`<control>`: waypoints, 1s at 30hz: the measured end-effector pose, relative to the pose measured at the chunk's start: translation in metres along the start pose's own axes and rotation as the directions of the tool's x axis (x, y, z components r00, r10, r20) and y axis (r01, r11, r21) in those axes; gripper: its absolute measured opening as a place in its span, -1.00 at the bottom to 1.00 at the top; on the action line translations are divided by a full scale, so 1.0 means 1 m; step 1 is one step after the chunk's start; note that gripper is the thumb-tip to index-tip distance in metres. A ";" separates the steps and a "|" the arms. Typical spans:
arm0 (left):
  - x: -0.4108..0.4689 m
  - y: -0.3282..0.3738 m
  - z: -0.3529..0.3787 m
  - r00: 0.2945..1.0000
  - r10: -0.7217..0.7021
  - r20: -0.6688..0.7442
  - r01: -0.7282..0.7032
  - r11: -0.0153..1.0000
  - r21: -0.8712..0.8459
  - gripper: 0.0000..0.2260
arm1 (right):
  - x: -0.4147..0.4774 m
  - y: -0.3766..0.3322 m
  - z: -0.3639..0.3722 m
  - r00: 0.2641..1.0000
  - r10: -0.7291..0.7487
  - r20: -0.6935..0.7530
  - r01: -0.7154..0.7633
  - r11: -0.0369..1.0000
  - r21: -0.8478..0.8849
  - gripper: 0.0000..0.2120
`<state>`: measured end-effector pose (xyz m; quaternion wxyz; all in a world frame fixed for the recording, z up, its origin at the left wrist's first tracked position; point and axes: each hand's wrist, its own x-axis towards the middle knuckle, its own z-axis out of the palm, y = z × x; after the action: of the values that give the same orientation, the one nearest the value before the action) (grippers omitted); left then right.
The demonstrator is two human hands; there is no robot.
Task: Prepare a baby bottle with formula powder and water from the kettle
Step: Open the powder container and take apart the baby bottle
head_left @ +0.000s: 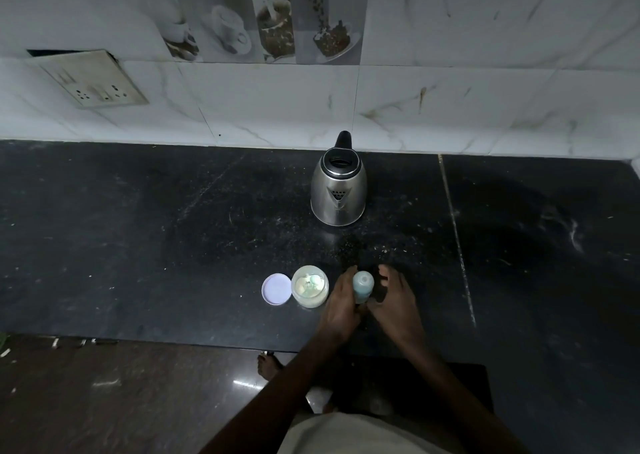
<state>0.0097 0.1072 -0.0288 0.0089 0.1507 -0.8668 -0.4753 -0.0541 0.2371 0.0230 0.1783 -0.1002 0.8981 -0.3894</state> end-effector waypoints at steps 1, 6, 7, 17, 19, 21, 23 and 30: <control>0.001 0.000 0.001 1.000 -0.003 -0.015 0.002 1.000 -0.009 -0.35 | -0.001 -0.002 -0.002 1.000 -0.031 -0.002 0.031 0.999 -0.015 -0.26; 0.006 0.005 0.000 0.989 0.021 -0.145 -0.031 0.997 -0.066 -0.72 | -0.004 -0.013 0.004 0.957 -0.289 0.007 0.278 0.916 -0.288 -0.35; 0.006 0.006 0.000 0.988 0.023 -0.155 -0.036 0.996 -0.083 -0.73 | -0.003 -0.013 0.004 0.947 -0.322 0.016 0.308 0.890 -0.335 -0.36; 0.002 0.010 -0.003 0.979 -0.022 -0.205 -0.020 0.979 -0.204 -0.66 | 0.029 -0.004 -0.015 0.827 -0.532 0.180 0.562 0.780 -0.275 -0.40; 0.002 0.013 -0.004 0.976 -0.034 -0.215 -0.014 0.976 -0.216 -0.67 | 0.036 -0.001 -0.019 0.777 -0.585 0.234 0.629 0.743 -0.231 -0.41; 0.001 0.014 -0.004 0.974 -0.051 -0.222 -0.005 0.970 -0.245 -0.66 | 0.043 -0.001 -0.025 0.718 -0.622 0.314 0.681 0.720 -0.132 -0.41; 0.000 0.016 -0.005 0.974 -0.058 -0.218 0.001 0.967 -0.256 -0.64 | 0.050 -0.002 -0.031 0.661 -0.655 0.366 0.708 0.707 -0.012 -0.37; 0.002 0.010 -0.003 0.980 -0.046 -0.195 0.006 0.979 -0.202 -0.76 | 0.057 -0.007 -0.041 0.705 -0.616 0.350 0.634 0.769 0.076 -0.41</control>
<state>0.0056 0.1087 -0.0191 0.1042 0.2071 -0.8072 -0.5428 -0.1220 0.2415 0.0398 0.1925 -0.4714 0.7726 -0.3793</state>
